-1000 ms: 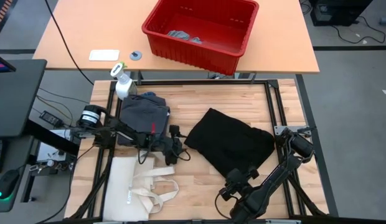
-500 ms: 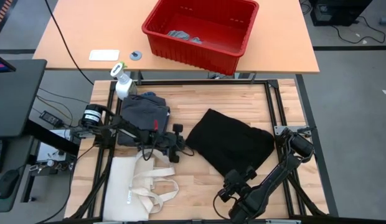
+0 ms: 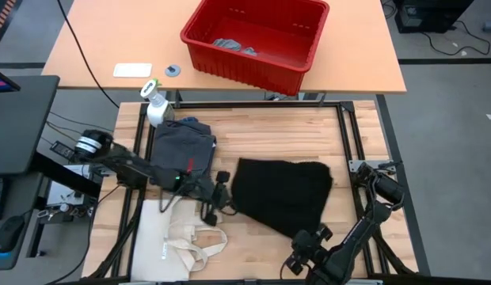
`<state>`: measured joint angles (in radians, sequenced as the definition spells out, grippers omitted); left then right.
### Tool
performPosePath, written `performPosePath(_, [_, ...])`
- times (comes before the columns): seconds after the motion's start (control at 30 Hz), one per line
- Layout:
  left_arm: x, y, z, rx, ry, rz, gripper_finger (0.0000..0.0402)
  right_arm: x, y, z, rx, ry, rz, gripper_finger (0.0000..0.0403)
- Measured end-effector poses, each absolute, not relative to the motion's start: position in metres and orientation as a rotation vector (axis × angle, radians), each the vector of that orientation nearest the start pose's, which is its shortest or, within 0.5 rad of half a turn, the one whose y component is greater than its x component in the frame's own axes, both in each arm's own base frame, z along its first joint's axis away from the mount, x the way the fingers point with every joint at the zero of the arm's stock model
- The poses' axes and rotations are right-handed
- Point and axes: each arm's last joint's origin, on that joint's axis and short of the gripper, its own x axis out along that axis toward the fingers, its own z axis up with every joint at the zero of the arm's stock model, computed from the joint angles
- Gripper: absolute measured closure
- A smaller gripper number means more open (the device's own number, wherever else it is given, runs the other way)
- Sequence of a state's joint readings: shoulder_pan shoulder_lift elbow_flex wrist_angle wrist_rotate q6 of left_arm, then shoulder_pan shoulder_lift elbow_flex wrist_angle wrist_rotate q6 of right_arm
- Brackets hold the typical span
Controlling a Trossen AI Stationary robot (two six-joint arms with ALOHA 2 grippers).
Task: Fold Laundry from Bin
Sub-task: Fold the black shirt
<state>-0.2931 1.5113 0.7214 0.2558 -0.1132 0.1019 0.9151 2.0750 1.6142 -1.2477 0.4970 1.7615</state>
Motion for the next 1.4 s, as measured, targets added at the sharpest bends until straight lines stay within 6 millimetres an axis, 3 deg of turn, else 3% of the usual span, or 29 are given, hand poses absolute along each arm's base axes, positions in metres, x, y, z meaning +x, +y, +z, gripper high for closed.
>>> performPosePath(0.27, [0.266,-0.124,0.192,0.134,0.585,-0.406,0.0389,0.242,0.322,0.186,0.455,1.073,-0.508,0.022])
performPosePath(0.43, [0.257,-0.14,0.189,0.121,0.619,-0.478,0.0389,0.247,0.32,0.185,0.341,1.046,-0.439,0.0221])
performPosePath(0.73, [0.252,-0.138,0.182,0.126,0.707,-0.449,0.0388,0.244,0.299,0.155,0.138,1.027,-0.466,0.0217])
performPosePath(0.93, [0.249,-0.136,0.178,0.141,0.762,-0.441,0.0388,0.225,0.302,0.139,0.155,0.988,-0.493,0.0193])
performPosePath(1.13, [0.248,-0.136,0.178,0.139,0.769,-0.438,0.0388,0.22,0.304,0.123,0.192,0.986,-0.43,0.0176])
performPosePath(1.27, [0.248,-0.136,0.178,0.139,0.769,-0.438,0.0388,0.217,0.297,0.113,0.213,0.991,-0.432,0.0196])
performPosePath(1.4, [0.248,-0.135,0.178,0.139,0.769,-0.437,0.0388,0.216,0.294,0.11,0.214,0.998,-0.451,0.0262])
